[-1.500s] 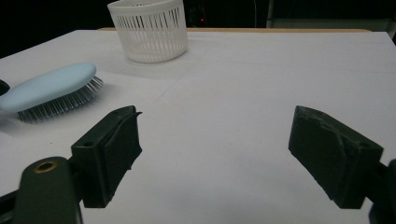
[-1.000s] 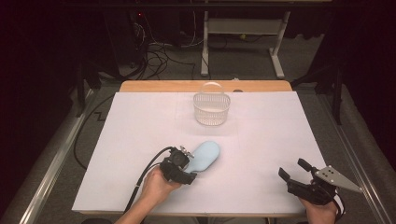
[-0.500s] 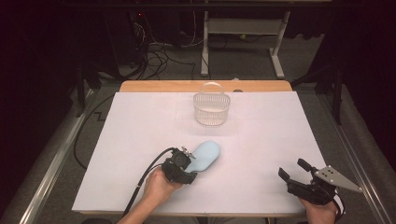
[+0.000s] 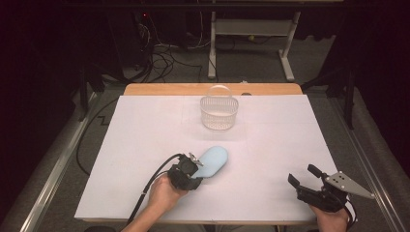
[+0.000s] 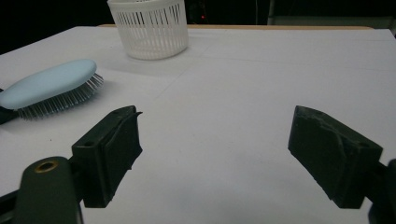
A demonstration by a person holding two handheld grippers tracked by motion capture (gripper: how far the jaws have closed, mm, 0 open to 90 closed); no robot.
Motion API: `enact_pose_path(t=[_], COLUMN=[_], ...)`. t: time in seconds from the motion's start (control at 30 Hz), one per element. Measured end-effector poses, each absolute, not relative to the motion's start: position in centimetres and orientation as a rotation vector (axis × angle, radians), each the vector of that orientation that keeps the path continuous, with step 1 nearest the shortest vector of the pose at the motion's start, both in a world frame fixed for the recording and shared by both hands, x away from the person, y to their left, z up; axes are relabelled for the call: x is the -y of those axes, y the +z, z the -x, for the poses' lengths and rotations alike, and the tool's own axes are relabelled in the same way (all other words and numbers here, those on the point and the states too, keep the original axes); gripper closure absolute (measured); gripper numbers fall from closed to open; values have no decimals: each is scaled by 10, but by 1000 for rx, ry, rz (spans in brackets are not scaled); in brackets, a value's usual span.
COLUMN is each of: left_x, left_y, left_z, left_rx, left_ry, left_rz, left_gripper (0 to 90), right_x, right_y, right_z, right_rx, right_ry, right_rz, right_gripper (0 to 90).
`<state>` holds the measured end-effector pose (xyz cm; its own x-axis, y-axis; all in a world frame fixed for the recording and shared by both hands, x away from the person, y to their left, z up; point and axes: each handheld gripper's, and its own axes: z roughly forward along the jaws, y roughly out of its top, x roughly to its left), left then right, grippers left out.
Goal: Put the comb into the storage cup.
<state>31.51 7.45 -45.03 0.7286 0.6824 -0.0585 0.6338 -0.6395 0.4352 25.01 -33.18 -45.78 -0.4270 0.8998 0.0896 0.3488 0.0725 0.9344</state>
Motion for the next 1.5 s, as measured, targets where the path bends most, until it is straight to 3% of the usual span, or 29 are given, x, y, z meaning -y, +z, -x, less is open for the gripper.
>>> enact_pose_path(t=[0.67,1.5], left_x=[-77,-129], left_y=[-449,-433], left_z=[-312,-271], left_rx=[-949,-885], left_ry=[177,160], left_rz=[-2507,-2190], left_gripper=[675,676], right_x=[332,328], right_y=[-458,-456], right_z=[-250,-249], right_rx=[-1829,-1824], right_ry=[1350,1351], right_rz=[-1242,-1201], right_gripper=[173,173])
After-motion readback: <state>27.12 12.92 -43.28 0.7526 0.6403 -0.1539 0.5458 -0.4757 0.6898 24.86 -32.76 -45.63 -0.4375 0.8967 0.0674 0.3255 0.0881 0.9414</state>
